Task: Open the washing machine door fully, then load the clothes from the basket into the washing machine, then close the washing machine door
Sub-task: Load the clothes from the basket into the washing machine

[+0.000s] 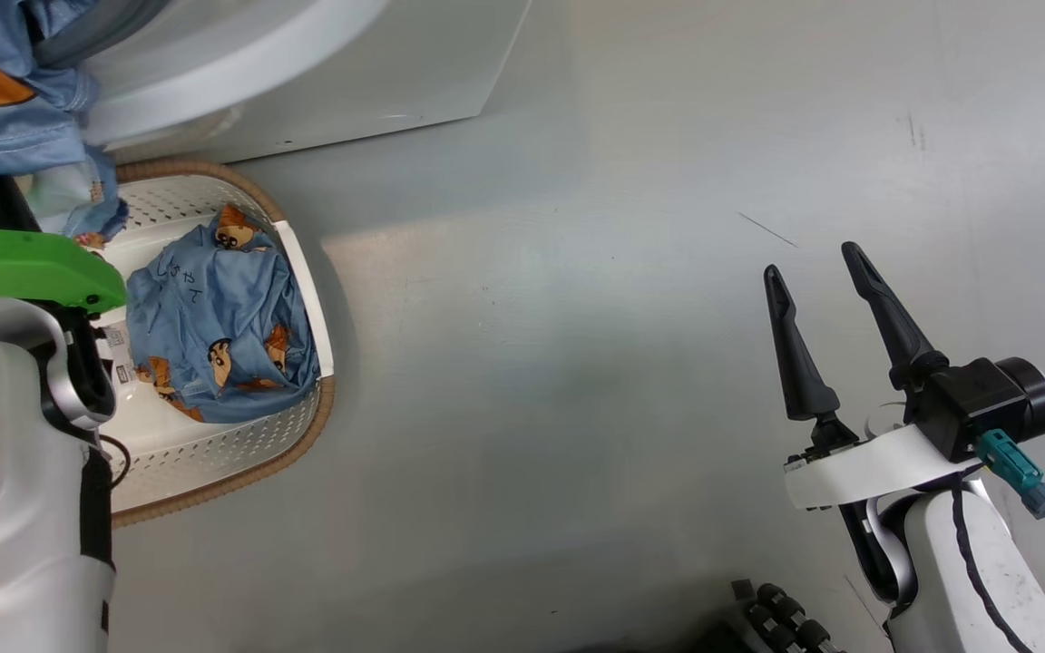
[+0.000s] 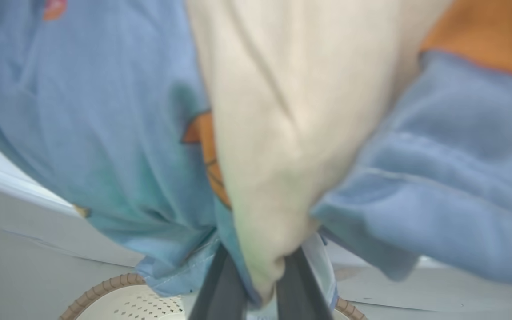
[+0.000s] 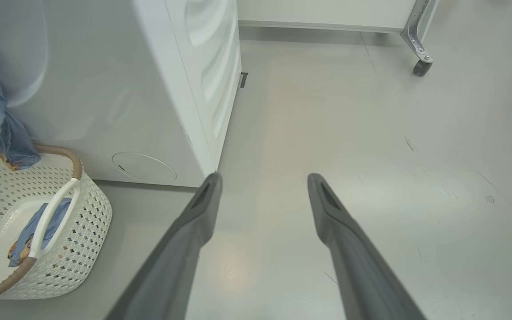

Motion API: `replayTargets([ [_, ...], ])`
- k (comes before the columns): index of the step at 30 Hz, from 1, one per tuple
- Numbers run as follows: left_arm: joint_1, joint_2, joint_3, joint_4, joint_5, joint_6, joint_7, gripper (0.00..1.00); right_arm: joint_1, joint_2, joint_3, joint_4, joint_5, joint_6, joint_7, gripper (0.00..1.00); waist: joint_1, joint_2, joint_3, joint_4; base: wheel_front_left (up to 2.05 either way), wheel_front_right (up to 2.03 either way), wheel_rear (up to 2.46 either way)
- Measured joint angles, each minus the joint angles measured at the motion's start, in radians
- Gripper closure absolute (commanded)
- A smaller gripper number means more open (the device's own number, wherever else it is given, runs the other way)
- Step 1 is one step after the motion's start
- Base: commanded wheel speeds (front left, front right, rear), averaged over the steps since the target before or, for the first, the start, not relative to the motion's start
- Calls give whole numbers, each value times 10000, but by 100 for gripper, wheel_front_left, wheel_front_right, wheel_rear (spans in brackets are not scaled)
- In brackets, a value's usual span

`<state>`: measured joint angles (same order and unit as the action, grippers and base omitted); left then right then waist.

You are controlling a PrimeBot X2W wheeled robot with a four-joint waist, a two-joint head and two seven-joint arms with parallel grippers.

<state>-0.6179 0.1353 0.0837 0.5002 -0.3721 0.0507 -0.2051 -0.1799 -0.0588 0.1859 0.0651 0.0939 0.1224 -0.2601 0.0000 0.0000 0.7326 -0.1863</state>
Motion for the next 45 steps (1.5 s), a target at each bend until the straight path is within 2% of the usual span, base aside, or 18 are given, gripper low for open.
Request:
replayTargets([
  [8, 95, -612, -232, -339, -441, -539, -174, 100, 0, 10, -94, 59, 8, 0, 0, 0, 0, 0, -140, 402, 0, 0, 0],
  [16, 434, -541, -157, -1400, -476, -606, -265, 100, -24, 13, 215, 217, 12, 0, 0, 0, 0, 0, -463, 710, 0, 0, 0],
  [22, 242, -416, -272, -2477, -454, -782, -309, 100, -30, 29, 593, 351, 151, 0, 0, 0, 0, 0, -650, 591, 0, 0, 0],
  [28, -663, 130, -209, -2834, -211, -750, -109, 100, -32, 50, 997, 464, 378, 0, 0, 0, 0, 0, -726, 203, 0, 0, 0],
  [32, -1349, 550, -119, -2734, -42, -541, 276, 100, -30, 77, 1156, 548, 470, 0, 0, 0, 0, 0, -752, -163, 0, 0, 0],
  [39, -2469, 1659, 251, -1827, 581, -144, 731, 100, 19, 119, 1593, 577, 880, 0, 0, 0, 1, 0, -723, -907, 0, 0, 0],
  [45, -3008, 2362, 337, -915, 1095, -15, 1091, 100, 82, 148, 1818, 581, 993, 0, 0, 0, 1, 0, -641, -1525, 0, 0, 0],
])
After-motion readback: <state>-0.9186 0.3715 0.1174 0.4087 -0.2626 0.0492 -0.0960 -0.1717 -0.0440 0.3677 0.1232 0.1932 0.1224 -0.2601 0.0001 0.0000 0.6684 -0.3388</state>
